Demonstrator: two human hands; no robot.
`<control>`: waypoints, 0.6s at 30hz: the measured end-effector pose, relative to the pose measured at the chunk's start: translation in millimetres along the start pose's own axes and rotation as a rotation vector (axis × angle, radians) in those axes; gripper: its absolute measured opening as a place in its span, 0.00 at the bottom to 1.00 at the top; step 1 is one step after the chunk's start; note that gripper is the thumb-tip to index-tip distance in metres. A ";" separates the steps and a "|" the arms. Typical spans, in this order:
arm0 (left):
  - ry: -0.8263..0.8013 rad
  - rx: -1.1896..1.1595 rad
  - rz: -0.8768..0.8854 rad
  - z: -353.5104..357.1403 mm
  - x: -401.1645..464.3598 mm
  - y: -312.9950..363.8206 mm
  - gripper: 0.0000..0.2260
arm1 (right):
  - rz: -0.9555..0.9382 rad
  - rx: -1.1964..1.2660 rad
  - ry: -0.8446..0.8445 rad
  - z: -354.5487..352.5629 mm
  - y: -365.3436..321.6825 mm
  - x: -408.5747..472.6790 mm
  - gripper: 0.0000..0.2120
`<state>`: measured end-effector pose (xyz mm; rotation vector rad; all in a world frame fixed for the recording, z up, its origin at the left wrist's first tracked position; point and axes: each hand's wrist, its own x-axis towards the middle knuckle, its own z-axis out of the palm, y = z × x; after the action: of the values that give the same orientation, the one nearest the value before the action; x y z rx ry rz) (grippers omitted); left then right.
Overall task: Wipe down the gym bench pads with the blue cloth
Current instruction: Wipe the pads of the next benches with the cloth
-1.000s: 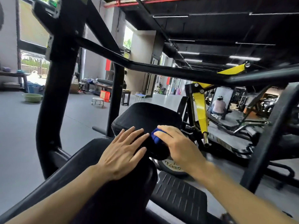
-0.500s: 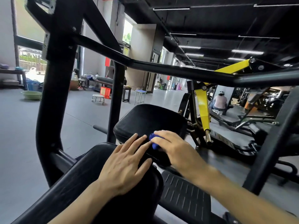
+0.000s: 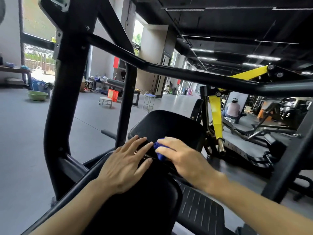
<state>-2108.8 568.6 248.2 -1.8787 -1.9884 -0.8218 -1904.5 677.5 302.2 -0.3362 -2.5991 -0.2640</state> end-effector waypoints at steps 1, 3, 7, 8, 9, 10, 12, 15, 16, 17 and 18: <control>0.001 -0.004 -0.005 0.7 -0.6 0.3 0.31 | 0.029 0.012 0.002 -7.6 12.1 6.1 0.18; -0.007 -0.002 -0.009 1.0 -1.4 0.5 0.30 | 0.186 0.021 0.056 -22.0 44.3 29.1 0.14; -0.017 -0.003 -0.010 -0.6 -1.5 0.7 0.30 | 0.414 -0.054 0.114 -19.5 59.9 63.2 0.08; -0.016 0.001 -0.008 -0.6 -1.8 0.9 0.30 | 0.391 -0.058 0.131 -11.4 47.2 62.8 0.08; -0.013 0.005 -0.006 -0.3 -2.0 0.8 0.30 | 0.336 -0.042 0.145 -3.9 30.0 57.5 0.07; -0.007 0.010 -0.001 0.3 -1.9 0.4 0.30 | 0.257 -0.025 0.139 2.7 12.9 47.8 0.07; 0.010 0.015 0.006 0.5 -2.3 -0.5 0.29 | 0.101 0.018 0.060 9.4 -12.8 23.0 0.13; 0.032 0.012 0.009 0.3 -3.8 -0.3 0.27 | -0.006 0.050 -0.046 -2.9 7.8 24.7 0.16; 0.039 0.013 0.006 0.3 -4.1 -0.1 0.27 | 0.020 0.050 -0.045 -8.5 24.5 34.9 0.14; 0.044 0.016 0.001 0.1 -4.8 0.3 0.27 | 0.085 0.043 -0.012 -15.3 41.8 47.2 0.11; 0.052 0.022 -0.006 -0.2 -5.2 1.0 0.27 | 0.172 0.023 0.036 -20.8 58.3 60.0 0.08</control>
<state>-2107.3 564.3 245.5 -1.8215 -1.9647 -0.8389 -1929.0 739.0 357.4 -0.5384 -2.5171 -0.1774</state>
